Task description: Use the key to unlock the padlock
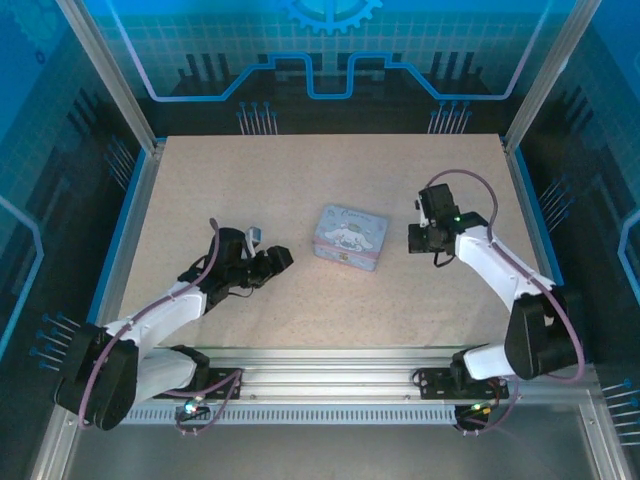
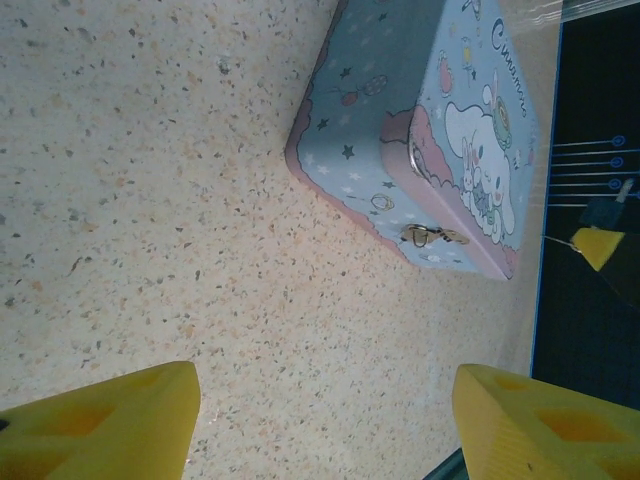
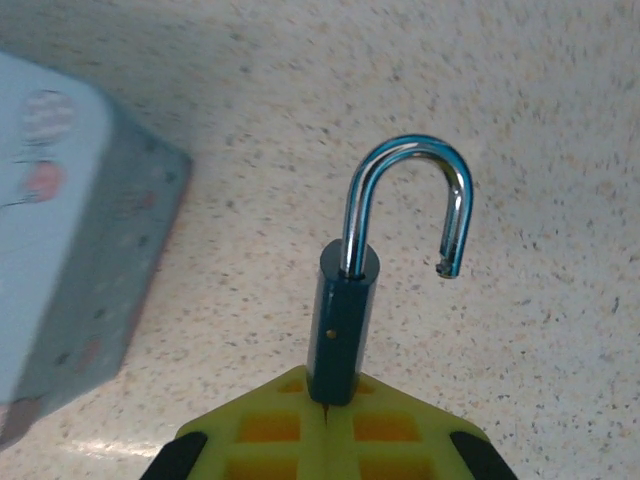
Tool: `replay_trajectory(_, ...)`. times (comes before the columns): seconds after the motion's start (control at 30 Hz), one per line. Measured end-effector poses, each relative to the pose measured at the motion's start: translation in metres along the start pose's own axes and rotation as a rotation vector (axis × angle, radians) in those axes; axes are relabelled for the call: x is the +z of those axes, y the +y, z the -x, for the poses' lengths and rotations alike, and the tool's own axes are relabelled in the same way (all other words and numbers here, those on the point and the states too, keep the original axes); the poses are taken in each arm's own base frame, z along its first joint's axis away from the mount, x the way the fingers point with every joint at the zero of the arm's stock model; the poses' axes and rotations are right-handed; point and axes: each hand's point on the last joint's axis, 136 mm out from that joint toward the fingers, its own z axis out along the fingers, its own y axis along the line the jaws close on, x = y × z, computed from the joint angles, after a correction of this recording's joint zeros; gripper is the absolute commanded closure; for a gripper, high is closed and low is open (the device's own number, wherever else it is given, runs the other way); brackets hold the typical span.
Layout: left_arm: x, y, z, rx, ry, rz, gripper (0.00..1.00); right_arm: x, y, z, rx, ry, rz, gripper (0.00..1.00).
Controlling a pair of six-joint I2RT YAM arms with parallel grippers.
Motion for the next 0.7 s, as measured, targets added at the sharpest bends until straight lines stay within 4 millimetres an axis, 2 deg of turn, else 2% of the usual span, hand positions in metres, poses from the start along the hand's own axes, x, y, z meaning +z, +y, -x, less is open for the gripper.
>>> replay_trajectory(0.17,0.000,-0.003,0.002,-0.010,-0.005,-0.012,0.31,0.034,-0.013,-0.014,0.094,0.112,0.013,1.00)
replay_trajectory(0.37,0.000,-0.004,0.002,-0.013,-0.007,-0.016,0.31,0.055,-0.019,-0.020,0.164,0.169,0.038,1.00)
replay_trajectory(0.5,0.000,-0.004,0.002,-0.013,-0.007,-0.016,0.31,0.060,-0.015,-0.017,0.182,0.173,0.056,0.91)
replay_trajectory(0.63,0.000,-0.004,0.002,-0.013,-0.007,-0.017,0.31,0.061,-0.015,-0.015,0.204,0.167,0.058,0.71)
replay_trajectory(0.7,0.000,-0.004,0.002,-0.013,-0.007,-0.017,0.30,0.059,-0.015,-0.014,0.207,0.159,0.059,0.66)
